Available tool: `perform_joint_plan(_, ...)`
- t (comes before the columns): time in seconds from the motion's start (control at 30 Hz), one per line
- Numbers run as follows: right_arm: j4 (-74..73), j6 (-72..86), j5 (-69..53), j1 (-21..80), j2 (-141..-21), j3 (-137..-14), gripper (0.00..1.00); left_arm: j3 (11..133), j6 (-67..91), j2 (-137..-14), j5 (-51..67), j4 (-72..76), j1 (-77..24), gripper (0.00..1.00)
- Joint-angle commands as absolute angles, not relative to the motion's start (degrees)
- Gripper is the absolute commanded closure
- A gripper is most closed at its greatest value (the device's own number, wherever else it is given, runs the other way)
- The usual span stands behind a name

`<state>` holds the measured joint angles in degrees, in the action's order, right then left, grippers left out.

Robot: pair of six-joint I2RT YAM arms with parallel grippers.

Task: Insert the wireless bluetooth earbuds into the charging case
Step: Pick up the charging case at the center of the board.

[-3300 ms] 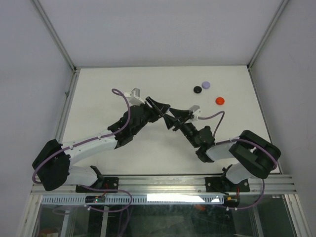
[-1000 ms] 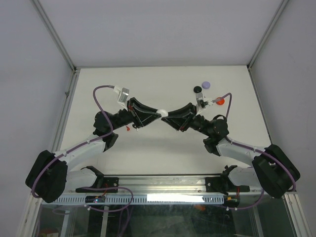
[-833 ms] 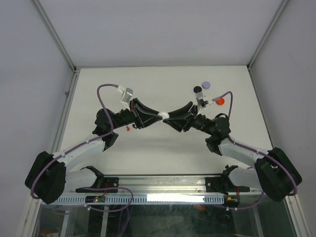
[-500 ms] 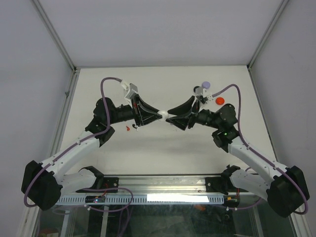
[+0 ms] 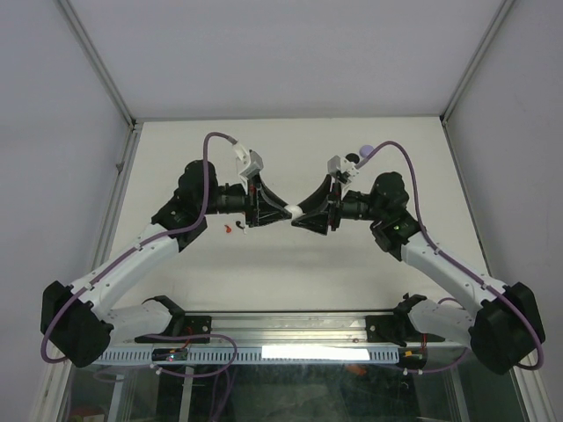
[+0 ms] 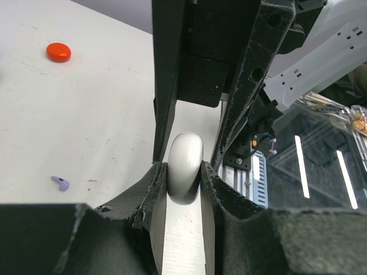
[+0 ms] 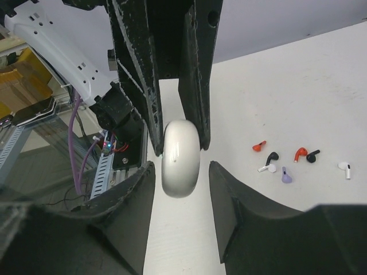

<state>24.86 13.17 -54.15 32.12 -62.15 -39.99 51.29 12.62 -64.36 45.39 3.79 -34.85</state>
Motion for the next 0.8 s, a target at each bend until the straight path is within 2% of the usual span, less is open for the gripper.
perform_joint_plan(0.0,25.41,12.13,-57.83,32.33,-63.27,-43.57,0.56,56.19,5.77,-65.37,45.92,-2.96,-36.62,1.0)
perform_joint_plan(0.3,25.27,11.51,-60.18,32.74,-63.97,-43.34,0.62,58.42,2.71,-65.13,44.67,-7.52,-37.42,1.0)
perform_joint_plan(0.53,25.38,11.25,-61.09,33.08,-64.63,-43.35,0.82,58.61,2.11,-64.89,44.79,-8.25,-37.96,1.0)
perform_joint_plan(0.67,25.51,10.64,-61.36,33.16,-65.04,-42.7,0.94,58.65,2.88,-63.91,43.63,-8.18,-37.97,0.85)
perform_joint_plan(0.7,26.02,10.68,-61.31,33.26,-65.01,-42.26,0.97,58.51,3.35,-63.55,42.66,-8.13,-37.96,0.76)
perform_joint_plan(0.77,28.0,11.12,-60.95,33.44,-64.78,-41.32,0.99,58.03,3.82,-63.17,41.2,-7.92,-37.92,0.65)
